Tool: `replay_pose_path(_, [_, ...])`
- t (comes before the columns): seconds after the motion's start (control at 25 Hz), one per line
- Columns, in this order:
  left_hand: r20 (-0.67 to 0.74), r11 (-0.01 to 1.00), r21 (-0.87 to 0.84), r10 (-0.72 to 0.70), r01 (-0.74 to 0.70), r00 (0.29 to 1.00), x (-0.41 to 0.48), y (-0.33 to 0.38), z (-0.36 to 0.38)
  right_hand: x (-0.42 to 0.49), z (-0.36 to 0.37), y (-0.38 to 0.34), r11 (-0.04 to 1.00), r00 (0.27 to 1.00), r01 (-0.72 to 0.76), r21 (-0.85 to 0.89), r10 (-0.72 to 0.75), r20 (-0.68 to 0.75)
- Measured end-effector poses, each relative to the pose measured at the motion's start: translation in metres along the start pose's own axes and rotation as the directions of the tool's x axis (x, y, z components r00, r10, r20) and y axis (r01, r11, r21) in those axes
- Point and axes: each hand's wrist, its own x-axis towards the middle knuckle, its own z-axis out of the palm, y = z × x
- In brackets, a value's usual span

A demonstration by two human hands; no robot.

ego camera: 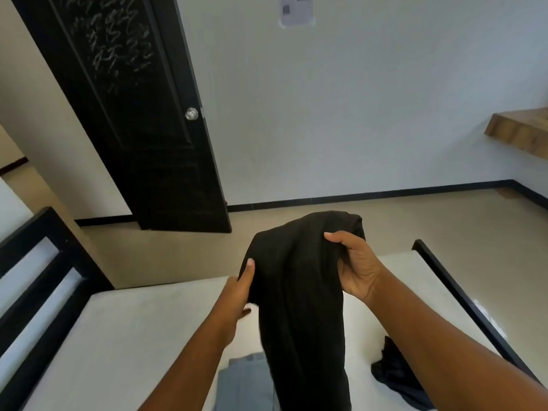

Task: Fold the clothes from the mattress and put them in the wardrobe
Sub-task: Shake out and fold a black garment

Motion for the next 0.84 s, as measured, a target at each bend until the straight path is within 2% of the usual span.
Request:
replay_pose_path(0.08, [0.189, 0.989, -0.115, -0.074, 0.097, 0.979, 0.002, -0.040, -0.004, -0.003, -0.011, 0.011, 1.000, 0.999, -0.019, -0.021, 0.018, -0.044])
replay_pose_path(0.12, [0.247, 0.989, -0.113, -0.067, 0.098, 0.967, 0.002, -0.053, -0.003, -0.006, -0.015, 0.015, 0.999, 0.998, -0.028, -0.021, 0.027, -0.056])
replay_pose_path(0.24, [0.331, 0.998, -0.049, 0.042, -0.028, 0.943, -0.001, -0.058, 0.007, -0.014, -0.022, 0.017, 0.998, 0.997, -0.045, -0.036, 0.042, -0.059])
replay_pose_path(0.32, [0.328, 0.992, -0.122, 0.074, -0.036, 0.942, 0.004, -0.052, 0.012, -0.018, -0.023, 0.014, 0.998, 0.998, -0.049, -0.049, 0.047, -0.037])
replay_pose_path(0.44, [0.357, 0.926, -0.368, 0.054, 0.087, 0.933, 0.006, -0.042, 0.016, -0.023, -0.025, 0.004, 0.996, 0.997, -0.073, -0.059, 0.073, -0.003])
replay_pose_path(0.52, [0.350, 0.887, -0.443, 0.035, 0.132, 0.936, -0.001, -0.032, 0.018, -0.025, -0.027, -0.001, 0.996, 0.998, -0.064, -0.064, 0.065, 0.021])
replay_pose_path(0.64, [0.279, 0.885, -0.462, 0.080, 0.061, 0.957, -0.010, -0.011, 0.015, -0.028, -0.031, -0.007, 0.996, 0.998, -0.053, -0.066, 0.055, 0.040])
replay_pose_path(0.8, [0.201, 0.890, -0.452, 0.168, -0.060, 0.965, -0.019, 0.014, 0.001, -0.030, -0.037, -0.014, 0.986, 0.990, -0.126, -0.108, 0.132, 0.053])
replay_pose_path(0.84, [0.201, 0.889, -0.453, 0.175, -0.067, 0.964, -0.021, 0.017, -0.002, -0.030, -0.039, -0.015, 0.992, 0.993, -0.100, -0.080, 0.104, 0.056])
